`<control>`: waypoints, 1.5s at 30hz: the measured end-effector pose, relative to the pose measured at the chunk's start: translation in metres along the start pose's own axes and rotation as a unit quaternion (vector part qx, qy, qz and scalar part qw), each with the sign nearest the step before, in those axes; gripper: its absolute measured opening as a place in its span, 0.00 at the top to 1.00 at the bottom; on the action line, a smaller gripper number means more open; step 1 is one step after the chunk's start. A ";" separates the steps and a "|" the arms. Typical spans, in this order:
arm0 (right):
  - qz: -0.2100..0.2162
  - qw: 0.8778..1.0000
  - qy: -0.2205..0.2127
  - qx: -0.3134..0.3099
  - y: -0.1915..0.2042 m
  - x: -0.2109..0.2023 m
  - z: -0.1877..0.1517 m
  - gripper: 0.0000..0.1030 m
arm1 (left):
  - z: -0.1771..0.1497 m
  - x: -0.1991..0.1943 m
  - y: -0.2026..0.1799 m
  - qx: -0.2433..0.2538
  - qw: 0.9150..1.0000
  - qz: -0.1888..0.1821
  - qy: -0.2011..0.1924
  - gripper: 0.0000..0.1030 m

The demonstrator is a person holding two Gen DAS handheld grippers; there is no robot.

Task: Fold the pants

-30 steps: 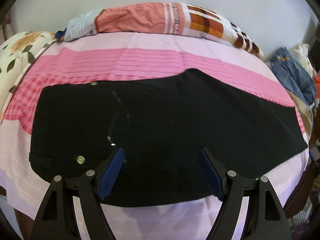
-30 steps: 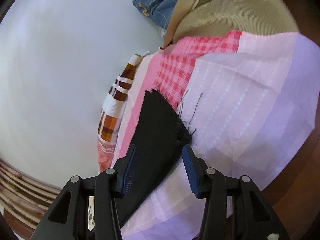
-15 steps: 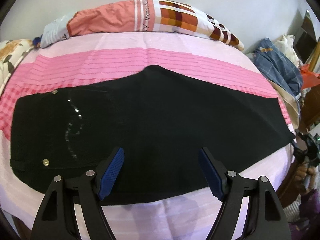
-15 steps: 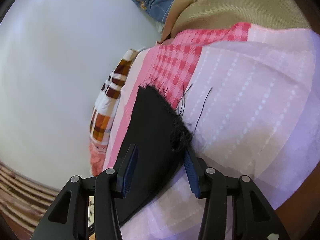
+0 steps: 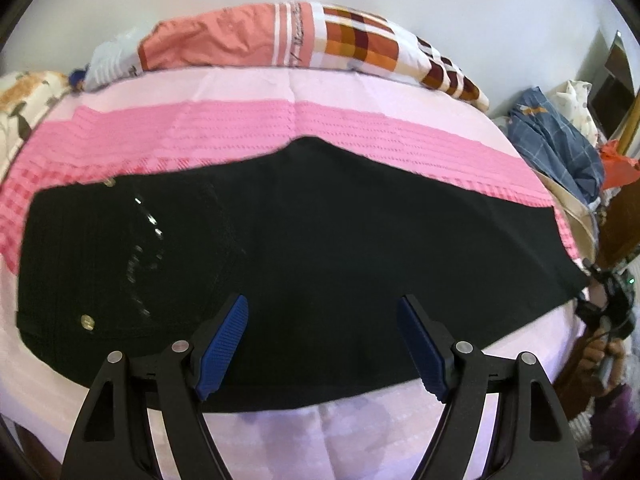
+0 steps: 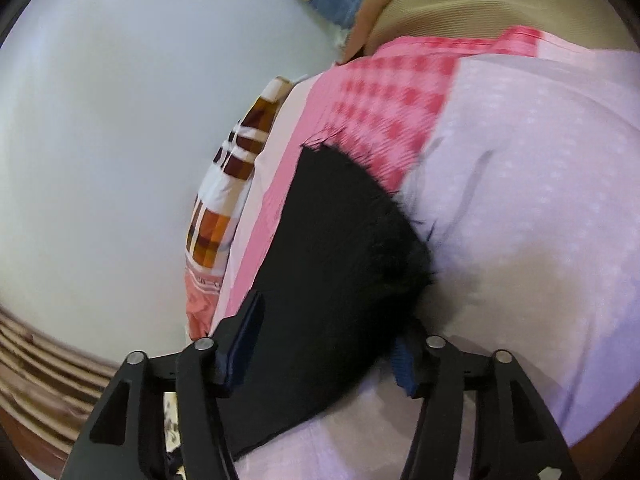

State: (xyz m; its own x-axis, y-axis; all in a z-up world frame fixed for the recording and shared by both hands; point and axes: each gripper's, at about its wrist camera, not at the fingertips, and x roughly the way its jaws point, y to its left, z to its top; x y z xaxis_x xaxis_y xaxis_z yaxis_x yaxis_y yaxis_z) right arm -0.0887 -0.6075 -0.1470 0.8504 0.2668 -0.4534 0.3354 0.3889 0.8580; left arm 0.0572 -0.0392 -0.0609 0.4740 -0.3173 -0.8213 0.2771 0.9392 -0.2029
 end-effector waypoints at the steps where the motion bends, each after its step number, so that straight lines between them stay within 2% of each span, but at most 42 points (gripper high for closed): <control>1: -0.005 1.000 -0.003 -0.002 0.001 0.002 0.002 0.44 | 0.000 -0.001 0.000 0.004 1.000 0.010 -0.004 0.25; 5: -0.026 0.999 -0.013 -0.016 0.009 0.007 0.005 0.43 | 0.001 -0.004 0.001 0.012 0.998 0.064 -0.017 0.25; 11: -0.041 0.997 -0.032 -0.062 0.024 0.016 -0.004 0.26 | -0.001 -0.005 0.010 0.008 0.996 0.092 -0.022 0.25; 14: -0.038 0.998 -0.024 -0.045 0.022 0.017 0.000 0.23 | -0.002 -0.004 0.008 0.022 0.993 0.111 -0.024 0.25; 19: -0.025 1.000 -0.012 -0.002 0.015 0.019 0.009 0.19 | -0.003 -0.006 0.002 0.045 0.990 0.127 -0.031 0.23; 29: -0.020 1.000 -0.016 -0.002 0.017 0.019 0.007 0.14 | -0.004 -0.007 -0.007 0.067 0.987 0.140 -0.035 0.21; 32: 0.024 0.999 -0.001 0.029 0.006 0.015 0.012 0.09 | -0.004 -0.009 -0.006 0.066 0.987 0.138 -0.041 0.21; 36: 0.104 0.988 -0.018 0.111 -0.024 0.003 0.012 0.10 | -0.005 -0.012 -0.001 0.054 0.990 0.124 -0.046 0.20; 39: 0.122 0.984 -0.016 0.125 -0.032 0.001 0.012 0.12 | -0.004 -0.007 0.004 0.046 0.991 0.121 -0.031 0.20; 41: 0.113 0.987 -0.013 0.114 -0.029 0.001 0.011 0.15 | -0.004 -0.003 0.006 0.040 0.991 0.122 -0.020 0.20; 45: 0.058 0.997 0.007 0.054 -0.012 0.006 0.008 0.25 | -0.006 -0.001 0.007 0.034 0.992 0.123 -0.014 0.20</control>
State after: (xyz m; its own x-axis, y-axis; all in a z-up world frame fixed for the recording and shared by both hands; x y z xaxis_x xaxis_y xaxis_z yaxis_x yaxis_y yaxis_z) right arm -0.0844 -0.6177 -0.1578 0.8802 0.3179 -0.3523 0.2776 0.2570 0.9257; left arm 0.0533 -0.0318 -0.0651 0.5570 -0.0835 -0.8263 0.2057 0.9778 0.0398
